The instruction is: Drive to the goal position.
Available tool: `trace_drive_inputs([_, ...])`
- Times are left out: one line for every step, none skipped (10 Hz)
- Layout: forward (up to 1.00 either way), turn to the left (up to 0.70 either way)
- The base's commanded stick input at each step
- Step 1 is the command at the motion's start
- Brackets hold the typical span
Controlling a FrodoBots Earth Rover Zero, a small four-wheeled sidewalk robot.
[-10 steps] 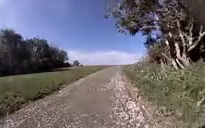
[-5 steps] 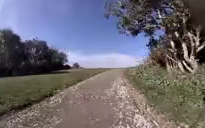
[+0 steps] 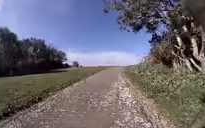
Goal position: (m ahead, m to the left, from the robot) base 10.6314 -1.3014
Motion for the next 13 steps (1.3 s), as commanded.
trace_drive_inputs([0.7,0.0])
trace_drive_inputs([0.7,0.0])
trace_drive_inputs([0.7,0.0])
trace_drive_inputs([0.7,0.0])
trace_drive_inputs([0.7,-0.1])
trace_drive_inputs([0.7,-0.14])
trace_drive_inputs([0.7,-0.14])
trace_drive_inputs([0.7,-0.05])
trace_drive_inputs([0.7,0.0])
trace_drive_inputs([0.7,0.0])
trace_drive_inputs([0.7,0.0])
trace_drive_inputs([0.7,0.0])
trace_drive_inputs([0.7,0.0])
